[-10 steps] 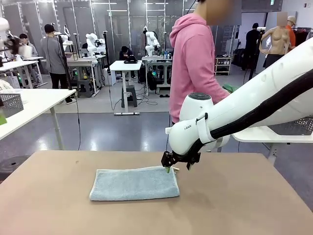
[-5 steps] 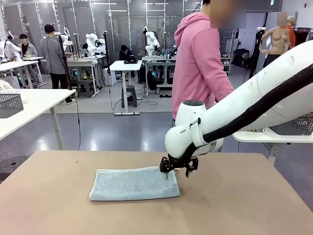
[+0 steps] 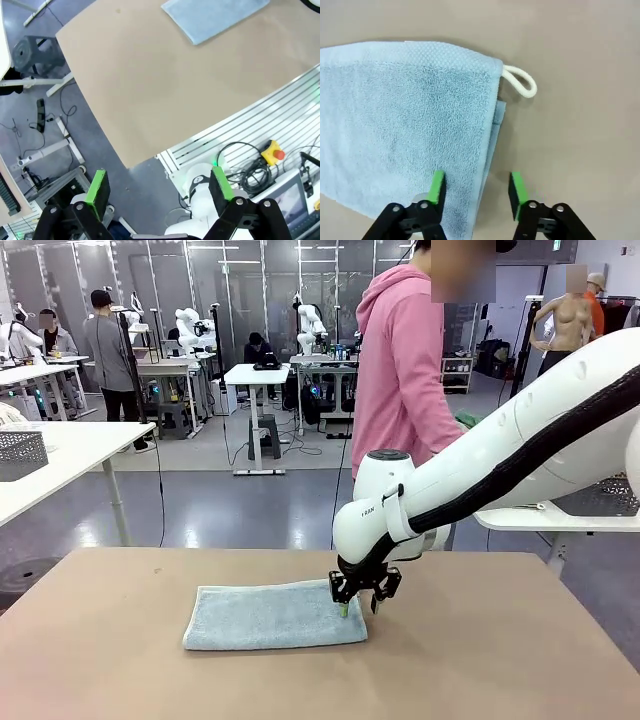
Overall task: Fold the towels and place them in the basket.
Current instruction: When a person lays out a Towel with hook on the table, fold it in half twice.
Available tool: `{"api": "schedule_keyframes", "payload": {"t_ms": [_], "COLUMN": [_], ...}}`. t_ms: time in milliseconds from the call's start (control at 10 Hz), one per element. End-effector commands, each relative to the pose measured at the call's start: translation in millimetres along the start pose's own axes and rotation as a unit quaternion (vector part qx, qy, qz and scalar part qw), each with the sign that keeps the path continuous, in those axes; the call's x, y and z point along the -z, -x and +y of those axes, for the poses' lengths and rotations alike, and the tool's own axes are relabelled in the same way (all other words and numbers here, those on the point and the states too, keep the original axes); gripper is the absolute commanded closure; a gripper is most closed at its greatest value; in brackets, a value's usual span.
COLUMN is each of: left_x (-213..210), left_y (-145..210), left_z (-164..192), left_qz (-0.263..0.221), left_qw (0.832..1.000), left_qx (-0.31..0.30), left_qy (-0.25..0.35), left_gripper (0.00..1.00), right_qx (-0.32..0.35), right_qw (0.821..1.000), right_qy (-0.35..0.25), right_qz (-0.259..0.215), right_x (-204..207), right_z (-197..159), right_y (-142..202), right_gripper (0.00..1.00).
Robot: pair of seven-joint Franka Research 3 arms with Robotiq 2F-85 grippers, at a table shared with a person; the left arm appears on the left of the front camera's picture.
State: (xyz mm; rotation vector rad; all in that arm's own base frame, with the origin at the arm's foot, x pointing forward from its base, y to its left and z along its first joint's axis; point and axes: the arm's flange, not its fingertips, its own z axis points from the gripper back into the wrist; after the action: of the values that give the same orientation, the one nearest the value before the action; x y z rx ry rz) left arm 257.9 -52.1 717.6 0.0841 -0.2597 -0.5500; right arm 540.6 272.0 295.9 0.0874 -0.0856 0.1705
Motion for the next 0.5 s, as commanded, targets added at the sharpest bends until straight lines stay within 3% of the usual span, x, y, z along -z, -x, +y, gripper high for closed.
{"api": "schedule_keyframes", "payload": {"t_ms": [0, 400], "left_x": [-1.7, -1.7], "left_y": [0.6, 0.6], "left_z": [-1.1, -1.1], "left_qz": [0.0, 0.0], "left_qw": [1.0, 1.0], "left_qx": [-0.002, -0.002], "left_qy": [-0.004, -0.004], "left_gripper": [0.0, 0.0], "right_qx": [0.022, 0.02], "right_qw": [1.0, 0.999], "right_qy": [0.009, 0.003], "right_qz": [0.018, 0.035], "right_x": [8.6, 15.4], "right_z": [6.4, 8.8], "right_y": [-11.8, -13.2], "right_gripper": [1.0, 1.0]}}
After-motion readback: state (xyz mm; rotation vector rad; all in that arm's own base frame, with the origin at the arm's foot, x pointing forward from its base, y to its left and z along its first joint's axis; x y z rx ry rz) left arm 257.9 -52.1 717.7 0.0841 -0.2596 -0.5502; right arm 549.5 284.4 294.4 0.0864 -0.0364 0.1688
